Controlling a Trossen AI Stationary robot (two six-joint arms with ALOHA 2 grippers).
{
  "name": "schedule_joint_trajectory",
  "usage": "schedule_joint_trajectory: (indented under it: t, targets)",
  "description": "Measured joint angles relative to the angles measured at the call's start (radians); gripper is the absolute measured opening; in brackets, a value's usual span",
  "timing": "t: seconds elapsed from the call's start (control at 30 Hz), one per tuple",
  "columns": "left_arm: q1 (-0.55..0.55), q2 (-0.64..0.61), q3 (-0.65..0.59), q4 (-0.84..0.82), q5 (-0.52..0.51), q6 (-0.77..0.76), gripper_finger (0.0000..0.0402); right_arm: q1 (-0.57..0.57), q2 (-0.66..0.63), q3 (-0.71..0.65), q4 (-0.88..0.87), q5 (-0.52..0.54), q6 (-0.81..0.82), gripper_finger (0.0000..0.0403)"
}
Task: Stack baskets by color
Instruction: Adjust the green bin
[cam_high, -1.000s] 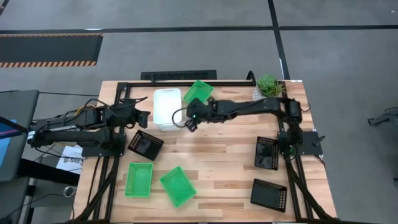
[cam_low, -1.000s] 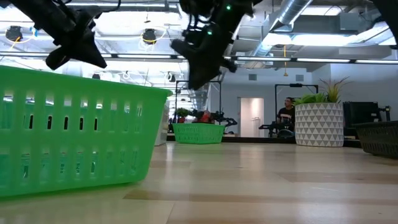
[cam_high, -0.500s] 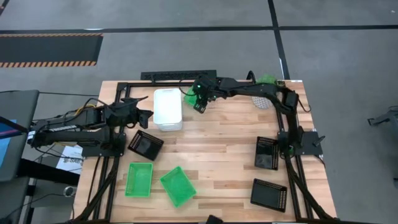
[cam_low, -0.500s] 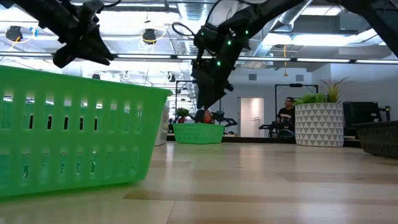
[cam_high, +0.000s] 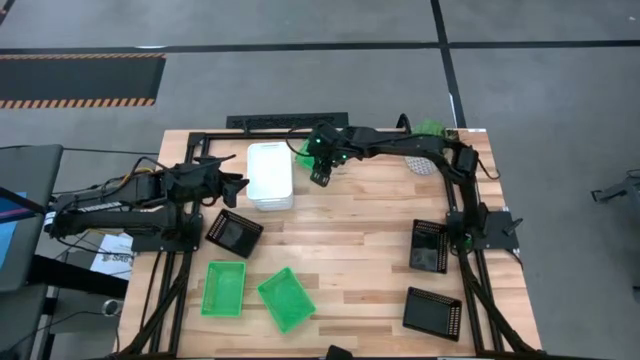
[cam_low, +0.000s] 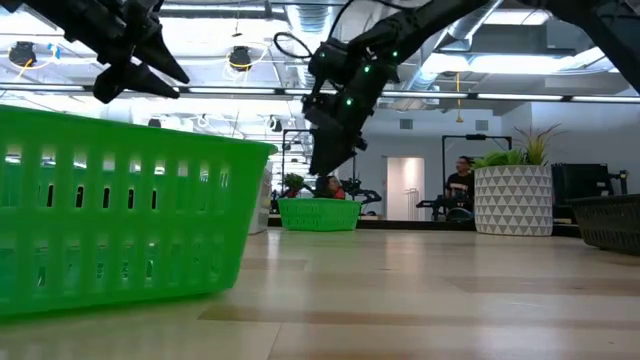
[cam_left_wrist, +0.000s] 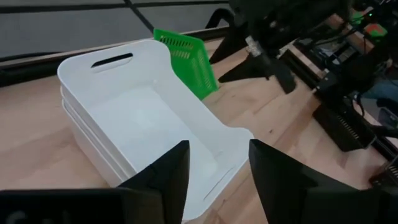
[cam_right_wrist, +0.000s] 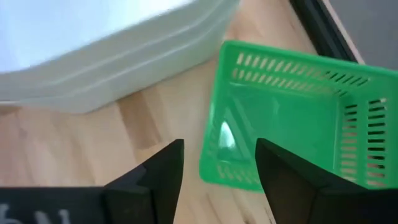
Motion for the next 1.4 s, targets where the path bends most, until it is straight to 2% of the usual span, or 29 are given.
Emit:
schedule_joint_trajectory:
  t: [0.3,0.7,1.13,1.4]
  targets:
    - [0.000,0.001,0.000,0.005,0.000,0.002,0.0153,0.000,0.064,0.001,-0.015,-0.001,0.008,0.0214]
    - [0.000,0.000,0.000,0.008,-0.001,0.003,0.0153,0.020,0.061,0.001,-0.105,-0.027,-0.017,0.0214]
    - [0.000,0.000,0.000,0.007,-0.001,0.003,0.0153,0.164,0.064,0.001,-0.371,-0.027,-0.047,0.0214]
    - [0.000,0.000,0.000,0.007,-0.001,0.016,0.0153,0.273,0.028,0.002,-0.500,0.085,-0.045,0.0214]
